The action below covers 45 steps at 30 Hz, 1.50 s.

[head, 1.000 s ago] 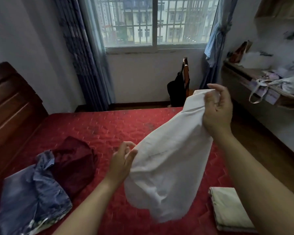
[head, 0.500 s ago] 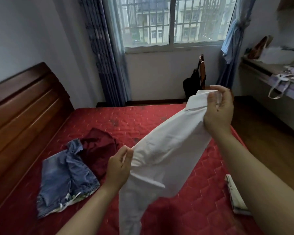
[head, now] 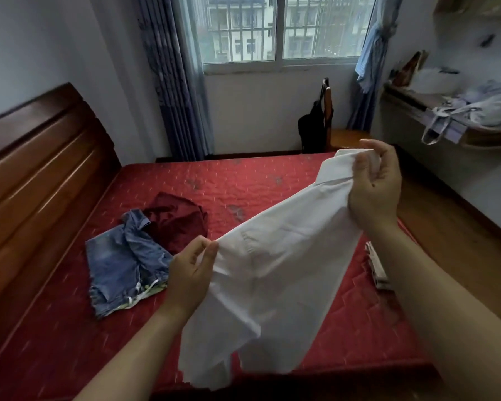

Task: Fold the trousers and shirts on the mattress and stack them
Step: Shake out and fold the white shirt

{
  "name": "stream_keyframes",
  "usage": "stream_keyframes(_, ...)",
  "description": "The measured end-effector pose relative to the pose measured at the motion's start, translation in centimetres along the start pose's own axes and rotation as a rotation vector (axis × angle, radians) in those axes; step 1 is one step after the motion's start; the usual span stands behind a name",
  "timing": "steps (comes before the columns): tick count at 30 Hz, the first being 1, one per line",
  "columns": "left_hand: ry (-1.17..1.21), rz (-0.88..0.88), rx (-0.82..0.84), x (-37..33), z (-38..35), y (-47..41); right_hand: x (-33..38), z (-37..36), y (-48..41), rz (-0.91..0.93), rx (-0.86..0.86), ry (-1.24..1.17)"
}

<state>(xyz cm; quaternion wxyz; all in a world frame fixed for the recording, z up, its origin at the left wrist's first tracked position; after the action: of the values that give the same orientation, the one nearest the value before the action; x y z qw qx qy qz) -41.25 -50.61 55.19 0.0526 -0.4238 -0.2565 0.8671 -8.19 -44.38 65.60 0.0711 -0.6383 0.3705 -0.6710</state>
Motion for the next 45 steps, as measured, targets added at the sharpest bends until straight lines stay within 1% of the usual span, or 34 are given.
stream_keyframes(2, -0.019, -0.008, 0.006, -0.3, 0.3, 0.0, 0.3, 0.2, 0.0, -0.021, -0.001, 0.012)
stream_keyframes(5, -0.058, -0.003, 0.014, 0.4, -0.9, 0.5, -1.4, 0.1, 0.3, -0.05, 0.014, 0.064)
stream_keyframes(8, -0.092, 0.056, 0.039, 3.0, -3.8, 1.2, -5.9, 0.0, 0.9, -0.095, 0.042, 0.122)
stream_keyframes(11, -0.127, 0.121, 0.077, 6.7, -8.0, 1.0, -12.6, -0.2, 0.7, -0.15, 0.059, 0.142)
stream_keyframes(13, -0.174, 0.154, 0.118, 9.5, -11.4, -0.7, -18.1, -0.9, -0.5, -0.186, 0.061, 0.168)
stream_keyframes(15, -0.214, 0.179, 0.136, 13.0, -15.4, -4.1, -24.4, -2.6, -3.1, -0.215, 0.067, 0.191)
stream_keyframes(17, -0.24, 0.193, 0.126, 16.9, -19.9, -9.3, -31.4, -5.6, -6.8, -0.222, 0.071, 0.205)
stream_keyframes(19, -0.318, 0.221, 0.087, 21.6, -24.7, -15.3, -39.4, -9.1, -11.3, -0.245, 0.095, 0.281)
stream_keyframes(20, -0.394, 0.24, 0.067, 24.0, -27.1, -18.2, -44.0, -10.9, -13.4, -0.298, 0.144, 0.346)
stream_keyframes(22, -0.576, 0.31, 0.061, 29.1, -31.6, -22.3, -53.7, -13.9, -15.8, -0.481, 0.307, 0.492)
stream_keyframes(23, -0.648, 0.332, 0.087, 31.4, -33.7, -23.2, -57.5, -14.6, -16.0, -0.534, 0.37, 0.577)
stream_keyframes(24, -0.696, 0.329, 0.128, 33.2, -35.9, -23.3, -60.6, -14.8, -15.6, -0.538, 0.411, 0.644)
stream_keyframes(26, -0.731, 0.301, 0.222, 36.3, -39.7, -21.7, -64.6, -15.3, -12.5, -0.467, 0.483, 0.663)
stream_keyframes(28, -0.731, 0.314, 0.359, 39.4, -43.0, -17.6, -67.3, -15.8, -5.9, -0.432, 0.619, 0.619)
stream_keyframes(31, -0.749, 0.333, 0.553, 43.5, -46.0, -10.7, -70.9, -15.0, 5.7, -0.542, 0.784, 0.6)
stream_keyframes(34, -0.717, 0.361, 0.626, 46.8, -47.0, -6.6, -73.6, -13.7, 14.4, -0.656, 0.862, 0.648)
stream_keyframes(36, -0.722, 0.328, 0.663, 48.4, -47.4, -5.0, -74.6, -13.5, 18.1, -0.696, 0.874, 0.649)
stream_keyframes(39, -0.735, 0.266, 0.648, 50.7, -46.8, -4.5, -75.4, -14.4, 21.2, -0.671, 0.867, 0.648)
stream_keyframes(41, -0.72, 0.262, 0.576, 52.5, -45.2, -4.9, -75.6, -15.9, 22.4, -0.622, 0.869, 0.643)
stream_keyframes(43, -0.721, 0.295, 0.485, 54.7, -42.9, -5.7, -75.4, -17.7, 23.0, -0.562, 0.841, 0.613)
stream_keyframes(45, -0.735, 0.366, 0.407, 57.3, -40.4, -6.2, -74.9, -20.0, 23.0, -0.475, 0.793, 0.562)
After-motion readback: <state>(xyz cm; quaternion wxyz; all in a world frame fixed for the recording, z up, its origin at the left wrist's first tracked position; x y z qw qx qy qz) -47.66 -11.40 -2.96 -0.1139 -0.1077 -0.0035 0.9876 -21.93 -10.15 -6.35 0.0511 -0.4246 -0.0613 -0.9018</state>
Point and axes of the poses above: each hand's wrist, its own y-axis away from the middle knuckle, its own z-axis out of the back of the hand, x = y × z, the point moved 10 cm from there along -y, towards the middle knuckle, and after that the axes turned 10 degrees about -y, right-handed, at the moved point
